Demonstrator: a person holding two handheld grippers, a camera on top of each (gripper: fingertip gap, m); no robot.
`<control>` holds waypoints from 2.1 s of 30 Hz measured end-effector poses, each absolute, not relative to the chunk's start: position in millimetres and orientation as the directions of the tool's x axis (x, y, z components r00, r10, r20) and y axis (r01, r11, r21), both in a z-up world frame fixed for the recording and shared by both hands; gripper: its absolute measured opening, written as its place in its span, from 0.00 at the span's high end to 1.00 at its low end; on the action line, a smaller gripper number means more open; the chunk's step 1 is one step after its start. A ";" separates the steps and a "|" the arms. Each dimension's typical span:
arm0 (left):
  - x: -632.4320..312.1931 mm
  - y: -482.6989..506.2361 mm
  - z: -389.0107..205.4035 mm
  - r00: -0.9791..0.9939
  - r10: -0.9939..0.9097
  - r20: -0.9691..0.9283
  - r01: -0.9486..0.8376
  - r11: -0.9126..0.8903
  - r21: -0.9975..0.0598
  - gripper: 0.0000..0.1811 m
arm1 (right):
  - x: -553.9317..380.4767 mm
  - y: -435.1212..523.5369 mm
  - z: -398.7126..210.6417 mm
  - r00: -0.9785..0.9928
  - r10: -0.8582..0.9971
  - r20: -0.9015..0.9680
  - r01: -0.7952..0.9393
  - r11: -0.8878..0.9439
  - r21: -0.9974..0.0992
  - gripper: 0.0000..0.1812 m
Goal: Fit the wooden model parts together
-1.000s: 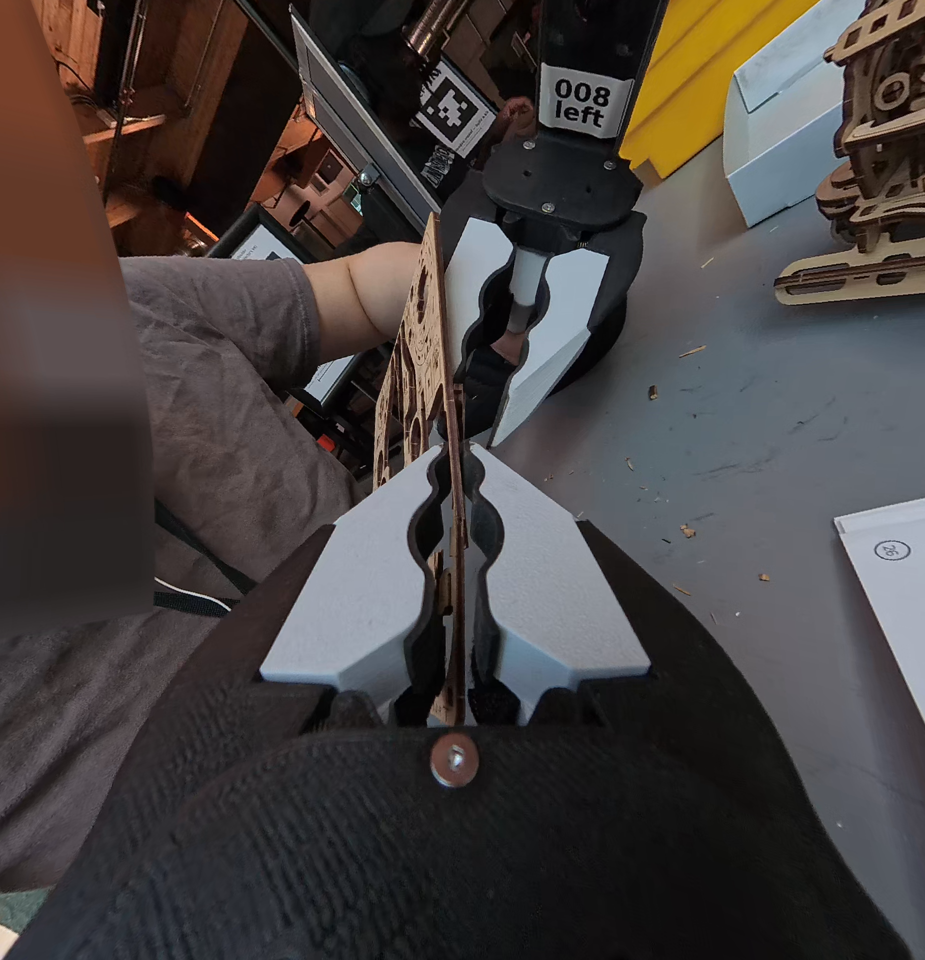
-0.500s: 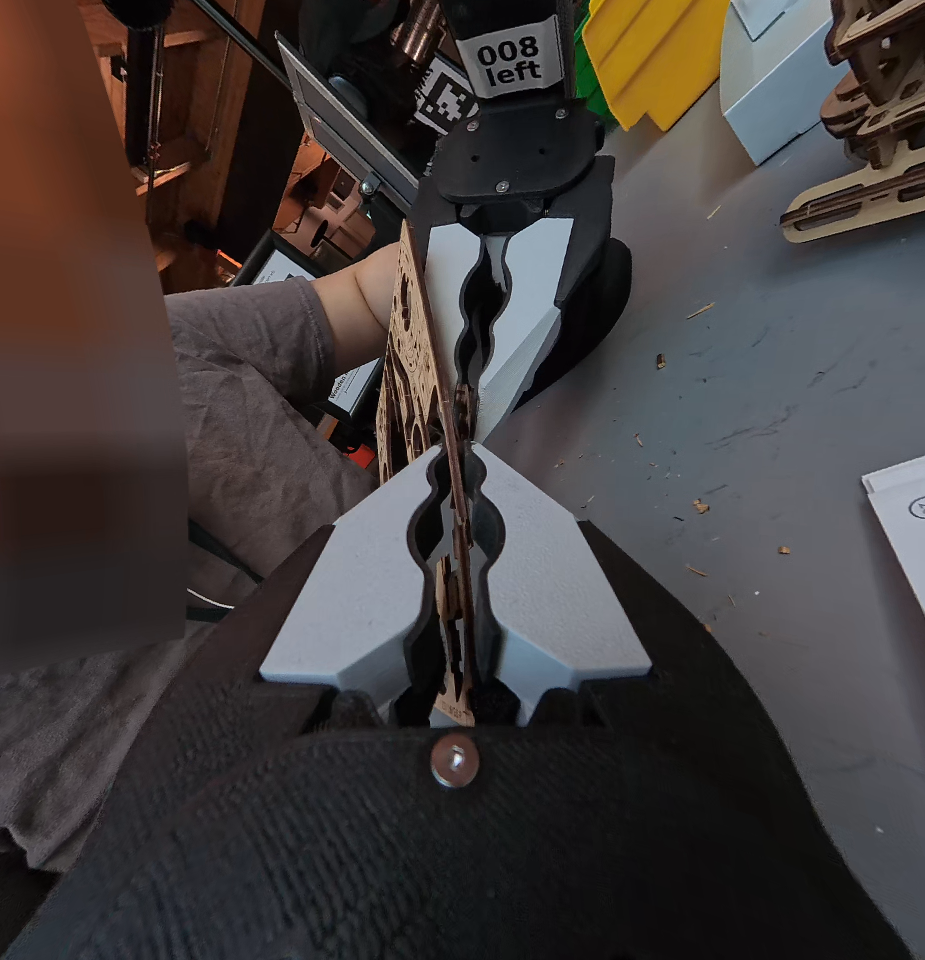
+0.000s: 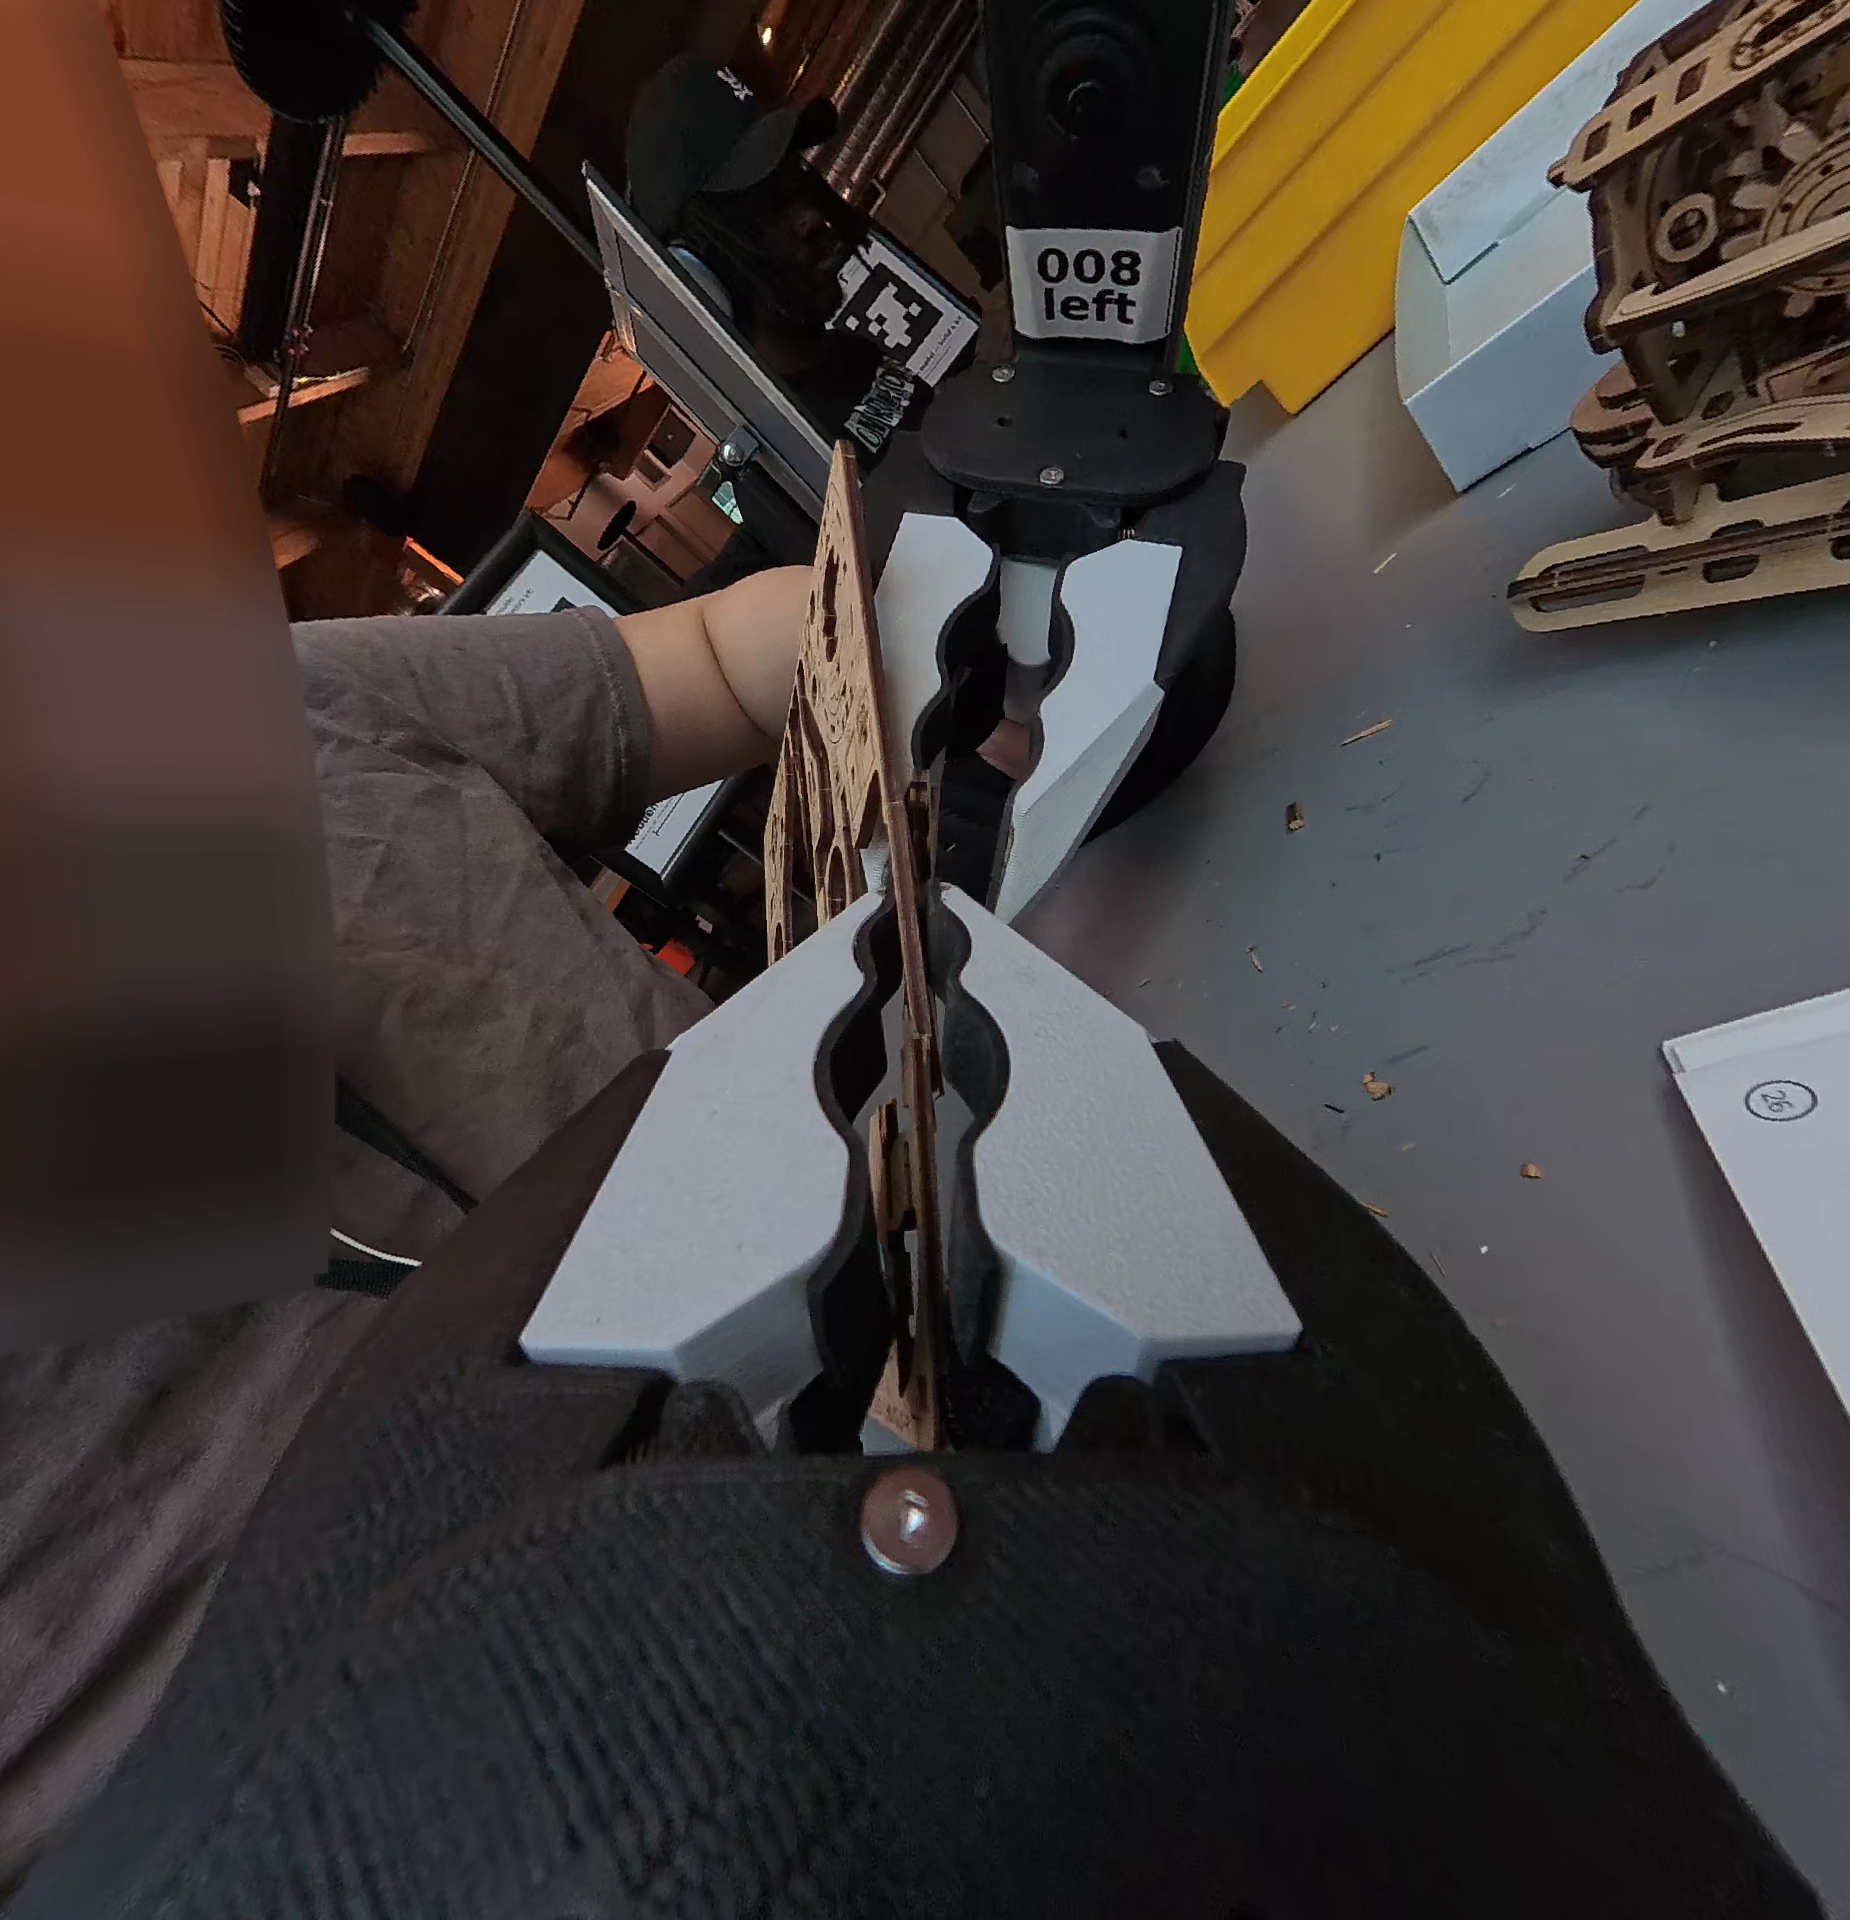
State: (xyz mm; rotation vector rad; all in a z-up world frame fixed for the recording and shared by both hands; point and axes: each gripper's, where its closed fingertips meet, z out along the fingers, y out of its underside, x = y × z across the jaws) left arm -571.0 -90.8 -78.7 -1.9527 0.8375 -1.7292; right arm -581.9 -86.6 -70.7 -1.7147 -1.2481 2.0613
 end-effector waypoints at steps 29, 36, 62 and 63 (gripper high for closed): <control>-565.9 -94.7 -91.0 0.099 -0.687 0.720 -0.259 -0.716 -0.648 1.00 | -578.7 -87.3 -84.5 -0.271 0.706 -0.654 0.459 -0.503 -0.733 0.99; -565.8 -98.7 -91.1 0.083 -0.737 0.671 -0.293 -0.662 -0.690 1.00 | -578.5 -91.2 -84.6 -0.266 0.649 -0.713 0.480 -0.553 -0.682 0.99; -578.7 -81.5 -89.5 0.128 -0.494 0.860 -0.103 -0.869 -0.483 0.99 | -590.9 -74.6 -83.8 -0.187 0.801 -0.568 0.345 -0.488 -0.802 0.99; -577.9 -83.4 -86.7 0.111 -0.523 0.845 -0.115 -0.852 -0.512 1.00 | -590.2 -76.2 -81.2 -0.208 0.766 -0.609 0.341 -0.526 -0.779 0.99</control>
